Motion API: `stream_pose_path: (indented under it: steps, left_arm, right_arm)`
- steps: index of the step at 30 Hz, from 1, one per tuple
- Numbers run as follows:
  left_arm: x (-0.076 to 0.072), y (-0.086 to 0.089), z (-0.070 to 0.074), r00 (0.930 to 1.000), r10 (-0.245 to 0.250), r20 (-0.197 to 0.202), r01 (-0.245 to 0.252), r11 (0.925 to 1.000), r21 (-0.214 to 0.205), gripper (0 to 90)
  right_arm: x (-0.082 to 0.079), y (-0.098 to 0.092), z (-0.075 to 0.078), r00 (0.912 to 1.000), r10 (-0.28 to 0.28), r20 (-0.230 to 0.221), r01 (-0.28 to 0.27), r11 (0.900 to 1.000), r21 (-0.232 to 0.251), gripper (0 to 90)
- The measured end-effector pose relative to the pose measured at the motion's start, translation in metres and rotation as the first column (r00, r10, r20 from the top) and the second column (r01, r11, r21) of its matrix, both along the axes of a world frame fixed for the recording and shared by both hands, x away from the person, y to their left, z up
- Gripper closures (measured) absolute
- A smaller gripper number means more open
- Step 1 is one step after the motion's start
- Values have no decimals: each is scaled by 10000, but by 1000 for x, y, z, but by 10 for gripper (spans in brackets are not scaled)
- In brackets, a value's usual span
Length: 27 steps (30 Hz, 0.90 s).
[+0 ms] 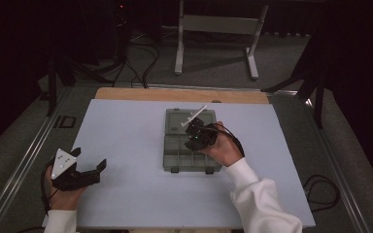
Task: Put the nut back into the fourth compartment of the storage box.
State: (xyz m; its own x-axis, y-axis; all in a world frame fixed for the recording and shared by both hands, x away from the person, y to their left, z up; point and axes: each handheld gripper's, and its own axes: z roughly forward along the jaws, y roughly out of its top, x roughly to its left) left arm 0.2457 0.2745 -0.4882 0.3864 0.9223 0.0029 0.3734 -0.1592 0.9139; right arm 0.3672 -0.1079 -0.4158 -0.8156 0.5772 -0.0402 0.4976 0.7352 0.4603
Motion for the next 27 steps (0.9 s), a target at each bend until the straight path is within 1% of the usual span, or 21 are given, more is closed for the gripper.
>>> stream_pose_path:
  steps: [12, 15, 27]
  left_arm:
    - [0, 0, 0, 10000, 9, 1, -9, 10000, -15, 39]
    - [0, 0, 0, 10000, 6, 11, -6, 10000, -13, 39]
    - [0, 0, -1, 10000, 14, -15, -14, 10000, -7, 38]
  right_arm:
    - [13, -12, -4, 9982, -586, -110, 586, 9983, -79, 704]
    - [16, -15, -6, 9964, -836, -144, 835, 9965, -63, 703]
    - [27, -28, -11, 9900, -1385, -280, 1379, 9902, -201, 703]
